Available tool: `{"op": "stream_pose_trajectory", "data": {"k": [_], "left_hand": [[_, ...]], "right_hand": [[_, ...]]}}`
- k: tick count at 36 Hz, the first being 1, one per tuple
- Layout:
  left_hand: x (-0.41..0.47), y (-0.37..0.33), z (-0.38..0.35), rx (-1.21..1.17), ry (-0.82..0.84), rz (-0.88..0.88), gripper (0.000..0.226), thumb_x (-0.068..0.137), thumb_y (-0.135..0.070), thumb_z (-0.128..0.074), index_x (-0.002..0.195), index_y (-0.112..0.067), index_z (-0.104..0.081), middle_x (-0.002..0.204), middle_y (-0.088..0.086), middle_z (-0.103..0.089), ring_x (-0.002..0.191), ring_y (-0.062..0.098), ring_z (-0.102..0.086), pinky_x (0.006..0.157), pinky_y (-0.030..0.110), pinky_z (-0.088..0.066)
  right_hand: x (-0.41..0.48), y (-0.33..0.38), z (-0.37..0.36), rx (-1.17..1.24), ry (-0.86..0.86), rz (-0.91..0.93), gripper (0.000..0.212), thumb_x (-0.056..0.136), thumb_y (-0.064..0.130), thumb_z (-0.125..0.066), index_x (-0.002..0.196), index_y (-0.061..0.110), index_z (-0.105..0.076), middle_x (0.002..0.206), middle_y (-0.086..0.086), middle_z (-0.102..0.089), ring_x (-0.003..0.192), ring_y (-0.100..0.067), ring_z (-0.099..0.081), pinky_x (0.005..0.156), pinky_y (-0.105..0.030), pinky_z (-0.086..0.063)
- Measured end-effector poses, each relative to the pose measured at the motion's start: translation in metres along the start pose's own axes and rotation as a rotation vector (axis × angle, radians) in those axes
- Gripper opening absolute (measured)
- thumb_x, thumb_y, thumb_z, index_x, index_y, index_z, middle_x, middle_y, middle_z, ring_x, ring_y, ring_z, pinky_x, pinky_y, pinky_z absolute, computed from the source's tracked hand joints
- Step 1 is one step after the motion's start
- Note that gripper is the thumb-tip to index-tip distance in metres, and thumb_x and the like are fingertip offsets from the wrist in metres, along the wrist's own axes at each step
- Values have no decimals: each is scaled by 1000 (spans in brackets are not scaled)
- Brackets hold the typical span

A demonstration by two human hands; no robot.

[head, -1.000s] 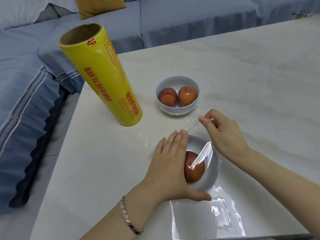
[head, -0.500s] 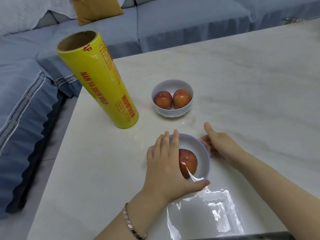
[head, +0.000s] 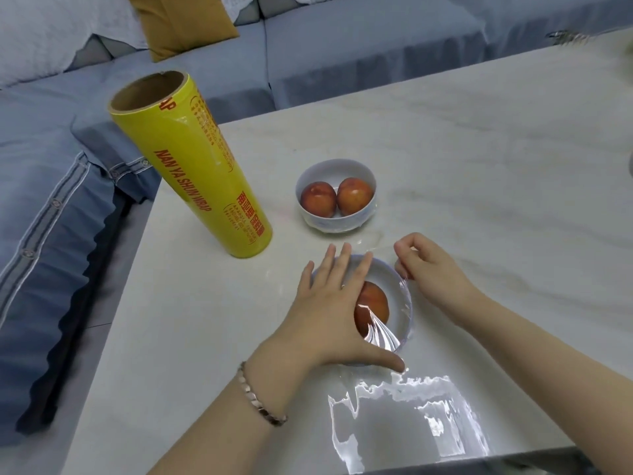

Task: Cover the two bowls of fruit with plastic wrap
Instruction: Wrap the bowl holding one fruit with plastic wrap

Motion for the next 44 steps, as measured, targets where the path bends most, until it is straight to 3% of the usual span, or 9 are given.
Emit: {"op": "stream_pose_trajectory", "data": {"k": [4, 9, 22, 26, 28, 30, 34, 39, 44], "left_hand": [[-1, 4, -4, -1, -53, -18, 136, 46, -88, -52, 145, -28, 20, 156, -4, 22, 143, 15, 21, 118, 42, 4], [-2, 4, -4, 11, -104, -25, 127, 44, -89, -35, 145, -32, 18, 156, -5, 22, 143, 15, 16, 115, 37, 0], [-1, 7, -6, -34, -133, 20, 119, 46, -90, -34, 146, -38, 4, 156, -6, 17, 144, 14, 13, 116, 39, -6], [-4, 11, -3, -58, -165, 192, 119, 43, -90, -24, 146, -36, 2, 157, -3, 17, 144, 18, 12, 115, 40, -5], [-7, 14, -1, -99, -228, 350, 119, 42, -90, -20, 146, -34, -4, 158, 2, 10, 144, 23, 7, 113, 42, -9], [-10, 14, 2, -147, -278, 474, 120, 42, -91, -18, 146, -30, -11, 158, 7, 1, 144, 27, 0, 112, 46, -14], [-10, 11, 1, -166, -270, 556, 122, 44, -94, -17, 146, -27, -10, 158, 10, -1, 144, 30, -2, 111, 49, -17], [-7, 14, 3, -252, -132, 475, 122, 50, -88, -50, 146, -30, -1, 157, 5, 13, 144, 25, 9, 114, 45, -6], [-3, 16, 10, -73, -11, 87, 132, 47, -80, -66, 145, -37, 13, 150, -7, 34, 138, 15, 32, 116, 42, 13]], "right_hand": [[-6, 11, 3, -120, -121, 84, 21, 97, 27, -39, 81, 14, -43, 56, 0, -48, 53, -13, -44, 59, -27, -36], [-12, 26, 17, -276, -204, 206, 19, 96, 29, -41, 83, 15, -43, 48, 2, -37, 47, -10, -39, 49, -18, -31], [8, -21, 17, -422, -198, 45, 18, 93, 29, -48, 84, 14, -47, 57, 4, -45, 65, -26, -47, 61, -31, -33], [9, -19, 39, -401, -275, -31, 39, 93, 41, -43, 83, 7, -59, 65, 0, -56, 72, -24, -53, 61, -28, -27], [4, -21, 53, -361, -291, -66, 48, 96, 39, -37, 85, -1, -61, 70, -11, -63, 74, -31, -58, 68, -32, -38], [-4, -28, 54, -212, -215, -138, 42, 96, 32, -40, 79, 1, -62, 70, -13, -64, 67, -29, -62, 72, -34, -50], [-19, -35, 22, 17, 35, -261, 33, 96, 23, -42, 81, 1, -61, 69, -9, -59, 57, -19, -59, 53, -20, -52], [-16, -32, -10, 8, 163, -286, 45, 96, 31, -41, 83, -5, -64, 75, -14, -63, 63, -21, -59, 58, -19, -51], [-17, -38, -11, 173, 77, -336, 30, 93, 27, -51, 72, 9, -59, 67, -8, -57, 61, -19, -52, 65, -28, -46]]}}
Point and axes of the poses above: each hand's wrist, its own x-axis towards the middle knuckle, its own z-axis out of the back of the hand, y = z × x, the point moved 8 cm from there along x, towards the middle knuckle
